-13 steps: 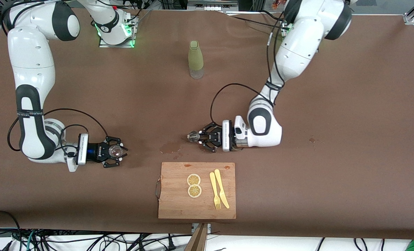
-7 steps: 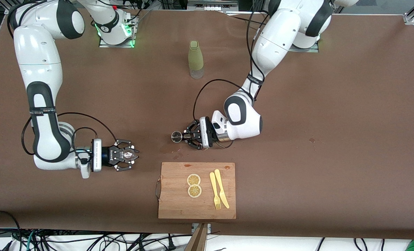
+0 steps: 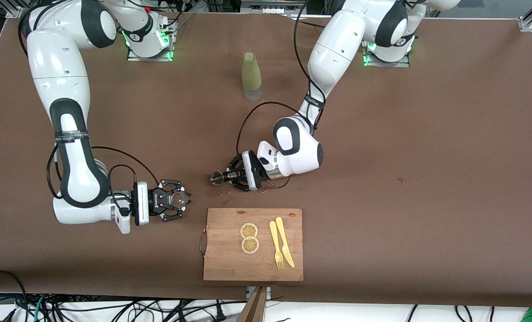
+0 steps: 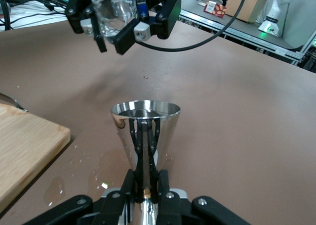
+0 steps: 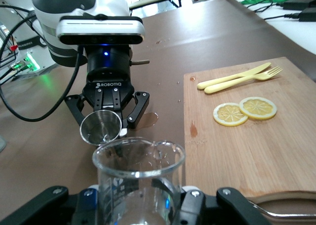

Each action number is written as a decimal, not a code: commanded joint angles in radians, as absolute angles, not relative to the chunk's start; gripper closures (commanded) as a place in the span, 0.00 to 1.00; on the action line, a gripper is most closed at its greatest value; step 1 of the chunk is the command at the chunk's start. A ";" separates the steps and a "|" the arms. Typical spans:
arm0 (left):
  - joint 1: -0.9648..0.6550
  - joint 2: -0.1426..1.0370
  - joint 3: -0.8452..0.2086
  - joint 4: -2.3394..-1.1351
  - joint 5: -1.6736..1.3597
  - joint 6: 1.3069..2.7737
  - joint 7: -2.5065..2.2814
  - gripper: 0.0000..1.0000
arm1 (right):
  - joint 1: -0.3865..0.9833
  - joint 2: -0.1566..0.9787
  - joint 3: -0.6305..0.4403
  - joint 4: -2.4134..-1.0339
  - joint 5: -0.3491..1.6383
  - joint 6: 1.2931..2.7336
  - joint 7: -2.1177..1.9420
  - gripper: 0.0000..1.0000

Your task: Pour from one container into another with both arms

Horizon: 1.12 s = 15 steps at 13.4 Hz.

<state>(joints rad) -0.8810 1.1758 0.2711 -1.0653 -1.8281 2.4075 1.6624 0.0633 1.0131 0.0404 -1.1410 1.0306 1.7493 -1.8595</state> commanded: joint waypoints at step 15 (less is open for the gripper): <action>-0.931 1.258 0.345 -0.911 -1.856 2.494 1.502 1.00 | 0.101 1.014 0.072 -1.039 0.729 1.609 -1.661 0.76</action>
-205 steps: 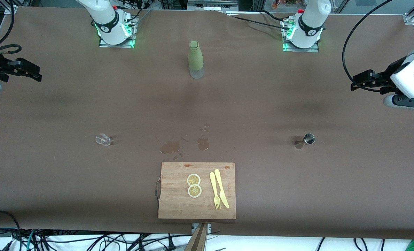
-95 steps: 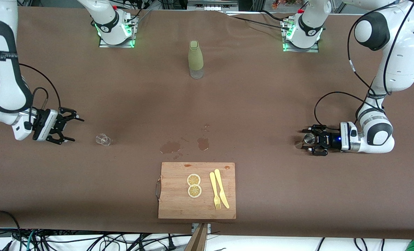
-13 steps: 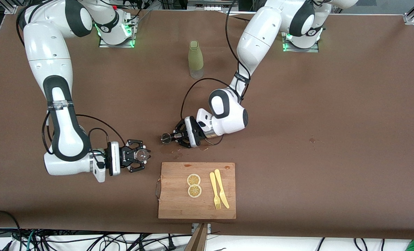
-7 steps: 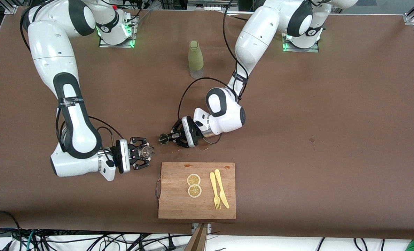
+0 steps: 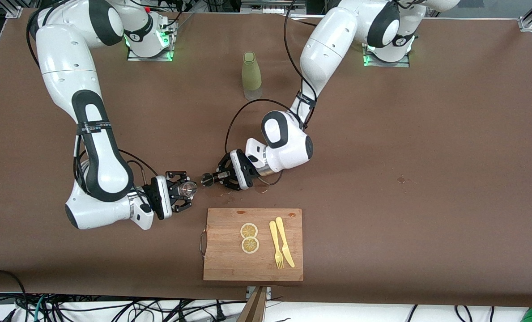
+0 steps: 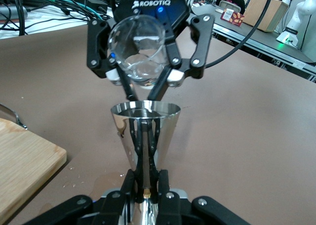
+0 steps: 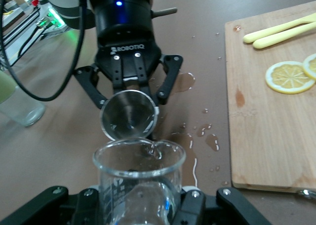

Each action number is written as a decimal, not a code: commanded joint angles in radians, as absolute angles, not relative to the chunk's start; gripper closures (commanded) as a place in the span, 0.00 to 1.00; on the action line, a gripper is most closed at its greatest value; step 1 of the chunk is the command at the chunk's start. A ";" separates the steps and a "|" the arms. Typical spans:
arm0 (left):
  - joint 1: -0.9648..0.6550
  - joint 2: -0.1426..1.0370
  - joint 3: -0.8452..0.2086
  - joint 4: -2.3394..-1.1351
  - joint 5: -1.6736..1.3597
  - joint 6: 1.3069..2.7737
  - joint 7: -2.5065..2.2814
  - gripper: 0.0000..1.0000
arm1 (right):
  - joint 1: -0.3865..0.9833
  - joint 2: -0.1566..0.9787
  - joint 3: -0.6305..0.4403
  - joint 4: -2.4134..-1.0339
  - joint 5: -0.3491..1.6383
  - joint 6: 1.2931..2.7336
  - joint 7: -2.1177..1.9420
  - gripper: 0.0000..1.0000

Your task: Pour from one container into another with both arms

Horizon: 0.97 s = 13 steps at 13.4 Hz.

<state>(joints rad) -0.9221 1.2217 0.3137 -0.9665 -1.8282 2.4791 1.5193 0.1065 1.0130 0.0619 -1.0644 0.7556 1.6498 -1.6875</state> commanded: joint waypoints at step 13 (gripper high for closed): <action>-0.966 1.281 0.468 -0.900 -1.847 2.500 1.361 1.00 | 0.164 1.014 0.072 -0.954 0.597 1.575 -1.517 0.76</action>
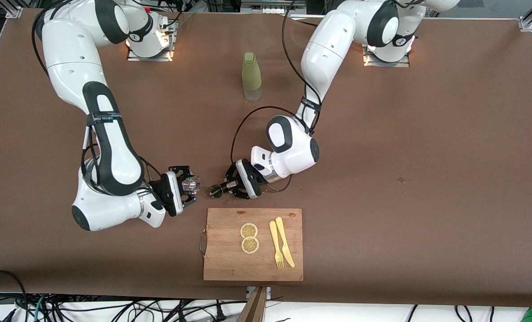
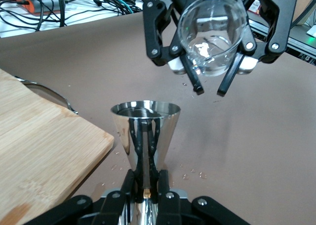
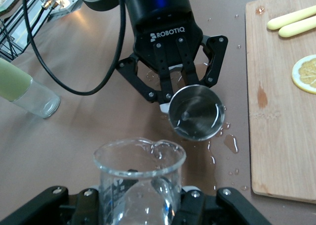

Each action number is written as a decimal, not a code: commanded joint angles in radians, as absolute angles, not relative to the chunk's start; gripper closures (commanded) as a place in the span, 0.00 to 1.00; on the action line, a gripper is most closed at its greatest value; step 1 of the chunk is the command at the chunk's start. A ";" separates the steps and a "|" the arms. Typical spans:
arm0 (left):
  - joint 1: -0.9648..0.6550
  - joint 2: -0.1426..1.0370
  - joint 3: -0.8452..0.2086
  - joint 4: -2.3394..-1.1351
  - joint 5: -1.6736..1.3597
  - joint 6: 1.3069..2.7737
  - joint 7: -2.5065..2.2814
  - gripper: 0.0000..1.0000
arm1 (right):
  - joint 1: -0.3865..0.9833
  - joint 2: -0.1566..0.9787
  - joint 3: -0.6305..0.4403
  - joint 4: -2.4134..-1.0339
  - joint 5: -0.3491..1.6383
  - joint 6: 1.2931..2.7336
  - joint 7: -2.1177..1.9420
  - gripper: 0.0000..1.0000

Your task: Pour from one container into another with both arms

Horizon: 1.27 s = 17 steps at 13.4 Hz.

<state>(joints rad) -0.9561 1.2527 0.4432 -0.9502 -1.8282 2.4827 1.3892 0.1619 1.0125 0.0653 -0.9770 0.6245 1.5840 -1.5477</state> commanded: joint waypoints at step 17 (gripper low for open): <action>-1.009 1.279 0.468 -0.900 -1.844 2.554 1.364 1.00 | 0.212 1.012 0.071 -0.950 0.473 1.631 -1.414 0.76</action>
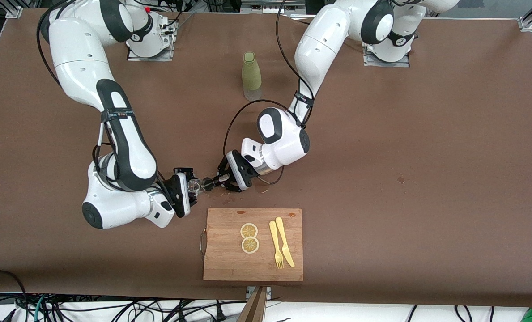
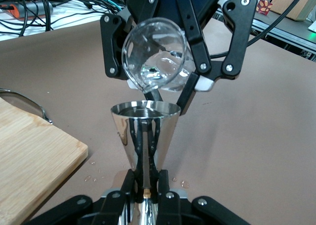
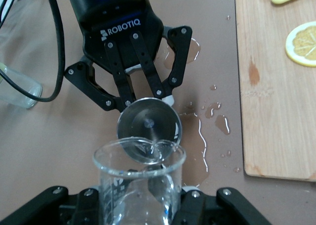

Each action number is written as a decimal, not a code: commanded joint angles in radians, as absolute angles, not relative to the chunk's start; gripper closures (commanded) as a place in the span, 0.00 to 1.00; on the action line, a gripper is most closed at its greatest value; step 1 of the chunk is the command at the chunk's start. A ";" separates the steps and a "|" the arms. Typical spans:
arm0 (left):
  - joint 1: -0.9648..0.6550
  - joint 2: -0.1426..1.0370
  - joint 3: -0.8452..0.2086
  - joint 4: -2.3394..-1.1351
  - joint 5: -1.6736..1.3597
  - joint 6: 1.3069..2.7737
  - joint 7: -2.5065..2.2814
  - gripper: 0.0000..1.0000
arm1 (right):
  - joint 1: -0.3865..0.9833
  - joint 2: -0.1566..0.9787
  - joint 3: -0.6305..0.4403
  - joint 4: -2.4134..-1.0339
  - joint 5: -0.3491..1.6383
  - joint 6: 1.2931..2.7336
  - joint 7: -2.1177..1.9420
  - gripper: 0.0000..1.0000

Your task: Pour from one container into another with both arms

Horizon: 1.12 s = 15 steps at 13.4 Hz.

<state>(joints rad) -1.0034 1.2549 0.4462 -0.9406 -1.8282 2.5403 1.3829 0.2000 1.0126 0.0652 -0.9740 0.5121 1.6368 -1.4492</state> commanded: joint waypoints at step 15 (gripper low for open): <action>-1.009 1.279 0.468 -0.899 -1.845 2.554 1.362 1.00 | 0.253 0.973 0.072 -0.907 0.313 1.536 -1.275 0.77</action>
